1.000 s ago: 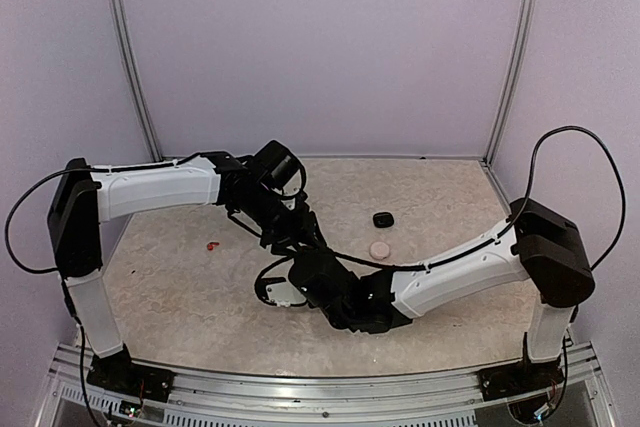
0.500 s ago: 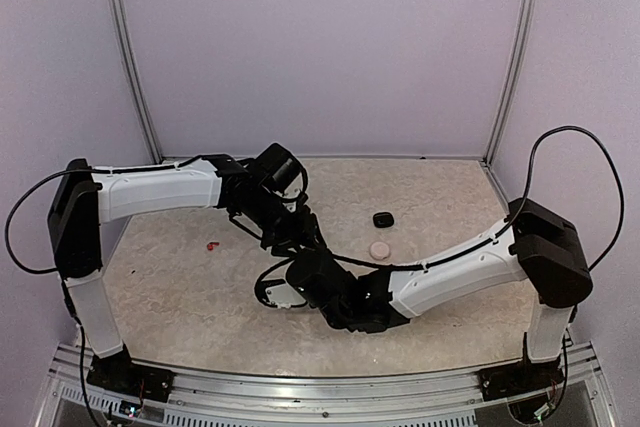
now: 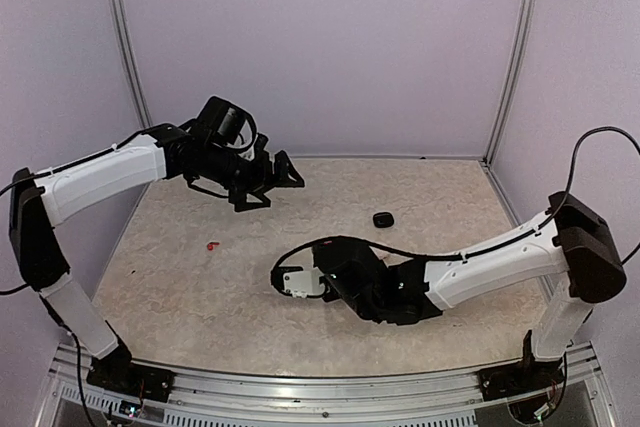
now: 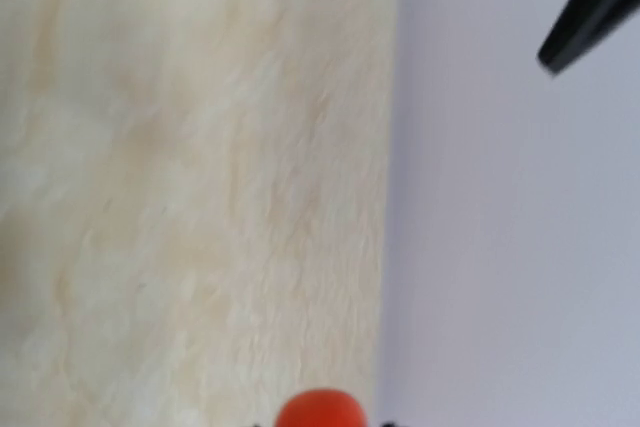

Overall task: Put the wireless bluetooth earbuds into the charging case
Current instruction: Pass from the right arm to the left

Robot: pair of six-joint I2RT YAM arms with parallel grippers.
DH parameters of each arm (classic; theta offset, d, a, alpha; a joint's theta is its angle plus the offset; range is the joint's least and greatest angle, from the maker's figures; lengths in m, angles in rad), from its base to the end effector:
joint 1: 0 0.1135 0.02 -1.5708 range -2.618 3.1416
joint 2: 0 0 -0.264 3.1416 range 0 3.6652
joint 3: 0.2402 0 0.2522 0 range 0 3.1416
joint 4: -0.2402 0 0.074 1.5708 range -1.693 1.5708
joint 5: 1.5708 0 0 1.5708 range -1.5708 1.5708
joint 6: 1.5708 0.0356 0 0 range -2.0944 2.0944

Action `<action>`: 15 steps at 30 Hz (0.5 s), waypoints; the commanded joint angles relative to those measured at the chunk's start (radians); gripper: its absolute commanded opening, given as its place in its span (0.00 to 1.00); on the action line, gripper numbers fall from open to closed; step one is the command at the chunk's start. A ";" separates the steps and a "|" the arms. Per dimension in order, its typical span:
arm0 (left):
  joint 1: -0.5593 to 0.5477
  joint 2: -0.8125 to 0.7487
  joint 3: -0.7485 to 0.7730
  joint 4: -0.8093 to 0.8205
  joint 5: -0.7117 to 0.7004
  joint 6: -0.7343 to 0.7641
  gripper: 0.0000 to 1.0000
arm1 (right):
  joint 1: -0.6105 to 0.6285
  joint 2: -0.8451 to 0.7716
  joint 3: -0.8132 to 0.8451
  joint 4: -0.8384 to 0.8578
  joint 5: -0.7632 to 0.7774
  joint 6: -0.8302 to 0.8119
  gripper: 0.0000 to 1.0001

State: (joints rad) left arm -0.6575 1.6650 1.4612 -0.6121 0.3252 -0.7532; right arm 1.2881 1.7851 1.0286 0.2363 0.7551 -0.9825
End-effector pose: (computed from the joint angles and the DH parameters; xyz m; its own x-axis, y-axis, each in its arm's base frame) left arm 0.2865 -0.2355 0.3070 -0.9352 -0.0968 -0.3407 0.1546 0.7540 -0.6384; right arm 0.1300 0.3602 0.1973 0.3668 -0.9090 -0.1981 -0.4113 0.0326 -0.9109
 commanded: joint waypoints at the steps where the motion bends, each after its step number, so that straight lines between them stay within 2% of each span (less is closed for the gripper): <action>1: 0.047 -0.162 -0.026 0.130 -0.141 0.081 0.99 | -0.013 -0.155 -0.019 0.014 -0.171 0.165 0.00; 4: 0.053 -0.283 -0.069 0.229 -0.276 0.165 0.99 | -0.026 -0.260 -0.037 0.010 -0.301 0.263 0.01; 7: 0.004 -0.395 -0.126 0.340 -0.453 0.293 0.99 | -0.055 -0.369 -0.061 0.028 -0.438 0.365 0.02; 9: -0.021 -0.462 -0.178 0.413 -0.500 0.357 0.99 | -0.077 -0.443 -0.086 0.060 -0.520 0.424 0.02; 11: -0.024 -0.547 -0.250 0.503 -0.469 0.396 0.99 | -0.109 -0.518 -0.126 0.105 -0.615 0.502 0.03; 15: -0.036 -0.606 -0.298 0.578 -0.258 0.498 0.99 | -0.183 -0.621 -0.156 0.156 -0.786 0.631 0.04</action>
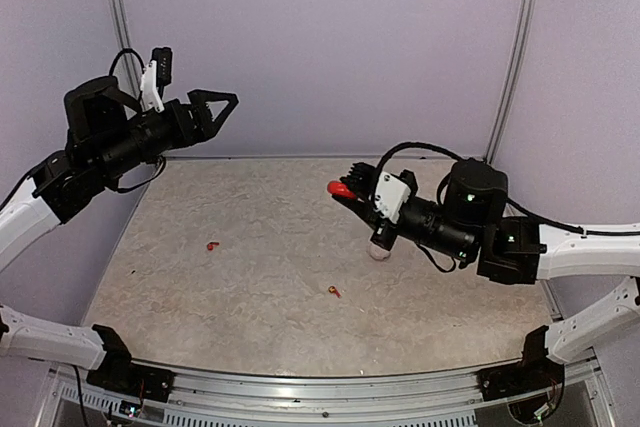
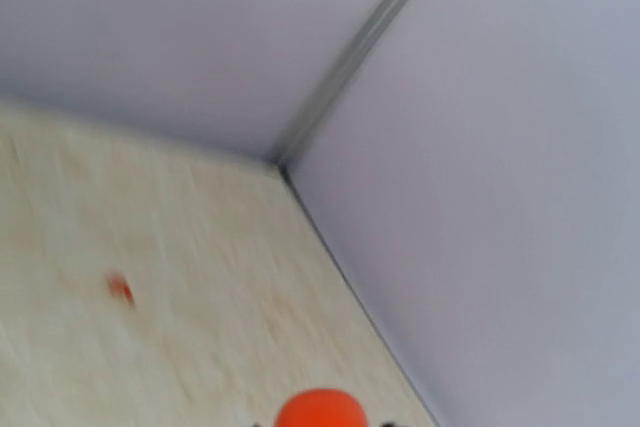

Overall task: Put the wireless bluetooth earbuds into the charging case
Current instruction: Pass from the right arm to the left

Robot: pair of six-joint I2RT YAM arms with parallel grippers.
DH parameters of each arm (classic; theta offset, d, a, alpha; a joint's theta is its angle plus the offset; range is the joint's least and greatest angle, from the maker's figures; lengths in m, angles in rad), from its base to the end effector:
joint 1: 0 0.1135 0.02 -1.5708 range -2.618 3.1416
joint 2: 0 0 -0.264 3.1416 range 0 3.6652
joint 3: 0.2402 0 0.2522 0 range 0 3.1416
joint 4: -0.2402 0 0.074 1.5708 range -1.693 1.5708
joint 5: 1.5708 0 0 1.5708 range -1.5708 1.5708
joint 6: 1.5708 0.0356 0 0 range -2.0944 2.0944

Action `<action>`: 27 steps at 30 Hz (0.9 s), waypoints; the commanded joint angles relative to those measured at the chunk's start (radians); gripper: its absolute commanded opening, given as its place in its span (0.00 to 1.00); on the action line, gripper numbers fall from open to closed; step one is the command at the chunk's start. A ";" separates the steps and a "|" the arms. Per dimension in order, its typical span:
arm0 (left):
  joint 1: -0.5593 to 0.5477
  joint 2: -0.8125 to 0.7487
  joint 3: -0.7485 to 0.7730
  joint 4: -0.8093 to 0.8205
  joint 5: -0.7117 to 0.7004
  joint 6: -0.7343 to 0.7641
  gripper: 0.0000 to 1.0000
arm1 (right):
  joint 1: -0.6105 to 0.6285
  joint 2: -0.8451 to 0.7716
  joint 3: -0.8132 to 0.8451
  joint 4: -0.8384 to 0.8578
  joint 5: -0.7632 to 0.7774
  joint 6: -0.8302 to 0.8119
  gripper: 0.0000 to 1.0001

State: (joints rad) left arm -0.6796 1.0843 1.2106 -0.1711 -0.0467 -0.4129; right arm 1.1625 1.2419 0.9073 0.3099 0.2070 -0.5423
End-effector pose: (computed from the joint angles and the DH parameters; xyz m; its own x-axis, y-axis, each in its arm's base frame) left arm 0.1889 -0.1505 0.4323 -0.2693 -0.2977 -0.9159 0.5278 0.7498 -0.3989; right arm 0.1237 0.2675 0.3369 0.4131 -0.3173 -0.8536 -0.7045 0.4826 -0.5203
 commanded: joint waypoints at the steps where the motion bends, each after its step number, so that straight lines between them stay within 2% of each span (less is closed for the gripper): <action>1: -0.032 -0.025 -0.060 0.145 0.144 0.191 0.99 | -0.068 -0.091 -0.036 0.088 -0.277 0.210 0.04; 7: -0.173 -0.024 -0.143 0.229 0.307 0.357 0.99 | -0.117 -0.139 -0.032 0.103 -0.431 0.329 0.03; 11: -0.260 0.005 -0.178 0.290 0.366 0.457 0.97 | -0.141 -0.155 -0.043 0.148 -0.507 0.410 0.03; 17: -0.316 0.063 -0.163 0.317 0.478 0.571 0.83 | -0.147 -0.152 -0.048 0.178 -0.602 0.472 0.03; 27: -0.393 0.141 -0.089 0.283 0.430 0.637 0.64 | -0.147 -0.144 -0.057 0.195 -0.649 0.504 0.03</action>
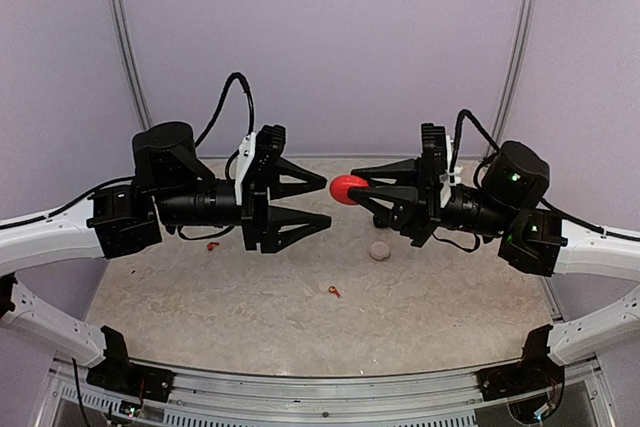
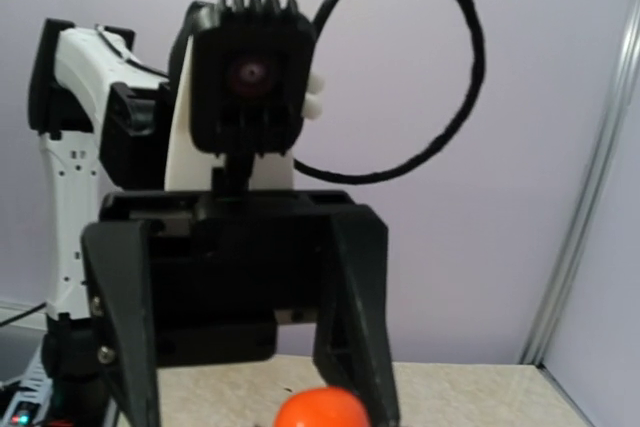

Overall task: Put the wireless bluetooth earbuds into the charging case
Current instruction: Pass from the right arm to the left, then pass from the left arm to the right

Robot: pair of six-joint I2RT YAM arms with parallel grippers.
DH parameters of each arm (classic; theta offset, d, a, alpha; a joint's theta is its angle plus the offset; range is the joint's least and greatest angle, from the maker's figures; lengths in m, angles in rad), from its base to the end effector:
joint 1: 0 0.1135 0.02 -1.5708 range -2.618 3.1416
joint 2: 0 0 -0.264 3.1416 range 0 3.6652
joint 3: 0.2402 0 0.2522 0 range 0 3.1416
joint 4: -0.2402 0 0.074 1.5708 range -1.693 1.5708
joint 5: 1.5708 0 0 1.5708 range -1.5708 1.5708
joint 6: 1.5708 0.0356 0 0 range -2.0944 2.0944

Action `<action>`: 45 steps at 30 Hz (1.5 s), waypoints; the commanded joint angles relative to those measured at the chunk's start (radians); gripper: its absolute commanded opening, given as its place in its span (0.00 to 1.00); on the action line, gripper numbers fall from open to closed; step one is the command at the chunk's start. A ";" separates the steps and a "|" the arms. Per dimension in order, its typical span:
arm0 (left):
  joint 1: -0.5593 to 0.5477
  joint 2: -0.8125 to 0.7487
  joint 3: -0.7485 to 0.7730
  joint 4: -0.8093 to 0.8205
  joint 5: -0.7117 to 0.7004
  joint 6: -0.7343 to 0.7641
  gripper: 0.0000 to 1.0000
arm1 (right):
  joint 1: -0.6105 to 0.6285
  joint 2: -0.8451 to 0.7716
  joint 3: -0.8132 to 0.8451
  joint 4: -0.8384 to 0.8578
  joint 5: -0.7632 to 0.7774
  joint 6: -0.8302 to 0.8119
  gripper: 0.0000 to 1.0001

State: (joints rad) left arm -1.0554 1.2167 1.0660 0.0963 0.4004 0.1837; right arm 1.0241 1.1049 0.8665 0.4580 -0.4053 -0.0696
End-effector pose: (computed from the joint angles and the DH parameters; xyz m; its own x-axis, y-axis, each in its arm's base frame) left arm 0.1290 -0.2559 0.3779 0.1551 0.0676 -0.9856 0.9813 0.1047 0.1616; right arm 0.1220 0.2275 0.3731 0.1815 0.1753 -0.9676 -0.9748 0.1616 -0.1536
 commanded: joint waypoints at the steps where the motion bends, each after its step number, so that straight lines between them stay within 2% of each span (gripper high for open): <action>1: -0.019 0.015 0.061 0.015 -0.022 0.039 0.62 | -0.009 -0.004 -0.016 0.049 -0.043 0.034 0.03; 21: -0.045 0.071 0.114 -0.001 -0.021 0.041 0.28 | -0.009 0.017 -0.003 0.060 -0.076 0.045 0.04; 23: -0.046 0.067 0.107 0.005 -0.020 0.034 0.25 | -0.009 0.011 -0.009 0.053 -0.054 0.050 0.12; 25: -0.045 0.059 0.096 0.011 -0.023 0.028 0.22 | -0.008 -0.002 -0.021 0.053 -0.024 0.053 0.24; 28: -0.036 0.043 0.077 0.012 -0.027 0.012 0.20 | -0.009 -0.036 -0.038 0.048 0.003 0.045 0.31; 33: -0.019 -0.003 0.048 0.018 -0.012 -0.030 0.19 | -0.009 -0.077 -0.030 -0.043 0.002 0.029 0.50; 37: -0.015 -0.025 0.042 0.013 0.009 -0.044 0.18 | -0.009 -0.058 0.011 -0.153 -0.059 0.009 0.55; 41: -0.017 -0.025 0.037 0.033 0.024 -0.067 0.18 | -0.008 0.003 0.077 -0.246 -0.091 0.014 0.49; 45: -0.020 -0.015 0.042 0.040 0.032 -0.072 0.18 | -0.010 0.036 0.099 -0.248 -0.111 0.013 0.49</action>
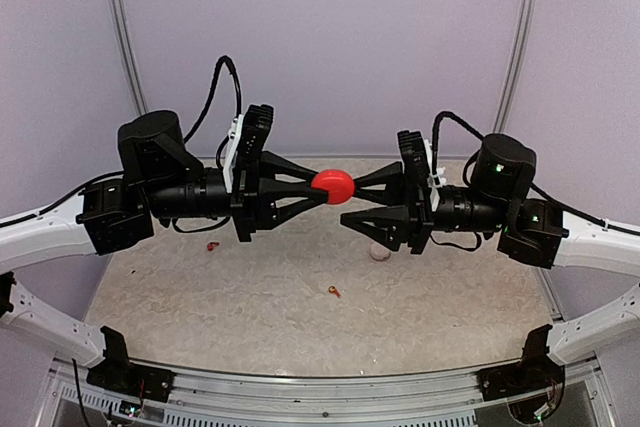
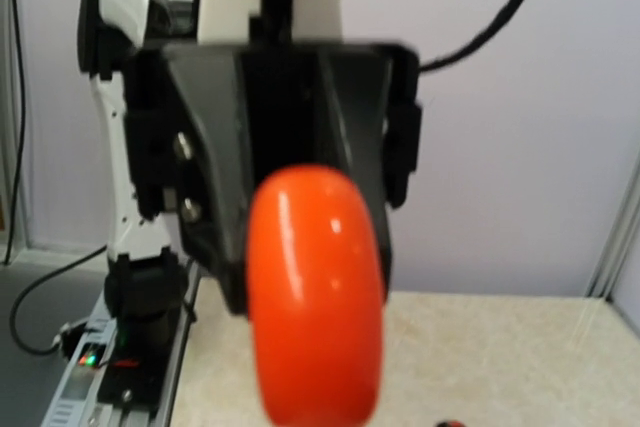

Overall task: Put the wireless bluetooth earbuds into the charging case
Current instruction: Pass from the left arm to the right

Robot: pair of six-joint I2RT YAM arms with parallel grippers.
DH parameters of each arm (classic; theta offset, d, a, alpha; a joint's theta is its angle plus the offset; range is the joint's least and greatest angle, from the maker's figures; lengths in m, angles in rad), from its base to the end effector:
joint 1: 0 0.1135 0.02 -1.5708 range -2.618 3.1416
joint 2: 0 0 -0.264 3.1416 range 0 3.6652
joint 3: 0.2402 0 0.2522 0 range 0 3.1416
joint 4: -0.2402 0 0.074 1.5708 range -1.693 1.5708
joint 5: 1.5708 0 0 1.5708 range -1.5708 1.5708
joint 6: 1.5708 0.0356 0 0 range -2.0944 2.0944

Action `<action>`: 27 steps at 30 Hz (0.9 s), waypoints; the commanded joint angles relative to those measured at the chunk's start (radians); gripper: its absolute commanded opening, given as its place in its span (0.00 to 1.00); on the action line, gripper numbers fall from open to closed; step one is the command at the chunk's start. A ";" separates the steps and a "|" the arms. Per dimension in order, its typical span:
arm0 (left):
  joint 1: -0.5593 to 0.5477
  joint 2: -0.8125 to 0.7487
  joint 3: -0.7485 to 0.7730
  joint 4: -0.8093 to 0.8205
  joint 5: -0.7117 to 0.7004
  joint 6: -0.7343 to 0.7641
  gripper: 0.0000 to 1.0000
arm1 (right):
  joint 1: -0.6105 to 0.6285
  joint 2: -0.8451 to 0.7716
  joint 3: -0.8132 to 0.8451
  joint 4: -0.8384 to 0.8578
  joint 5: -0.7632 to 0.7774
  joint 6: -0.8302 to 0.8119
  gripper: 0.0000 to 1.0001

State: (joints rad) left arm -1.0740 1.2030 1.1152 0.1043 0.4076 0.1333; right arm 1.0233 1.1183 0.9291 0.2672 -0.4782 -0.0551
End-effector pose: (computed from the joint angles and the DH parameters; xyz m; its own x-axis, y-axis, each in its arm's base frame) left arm 0.1215 -0.2538 0.3999 0.1402 -0.0025 -0.9901 0.9861 0.0903 0.1394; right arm 0.1223 0.2320 0.3720 0.0954 0.0626 -0.9935 -0.9931 0.0740 -0.0907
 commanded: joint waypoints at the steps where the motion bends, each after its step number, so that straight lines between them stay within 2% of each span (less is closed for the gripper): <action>1: -0.001 0.003 -0.005 0.028 0.025 -0.017 0.18 | -0.008 0.024 0.037 -0.050 -0.036 0.001 0.48; 27: -0.004 0.047 0.012 -0.030 -0.018 0.032 0.15 | -0.008 0.043 0.062 -0.063 -0.056 0.003 0.26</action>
State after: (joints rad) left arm -1.0752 1.2434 1.1152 0.0788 0.4061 0.1436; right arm 1.0203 1.1618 0.9714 0.2050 -0.5133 -0.0586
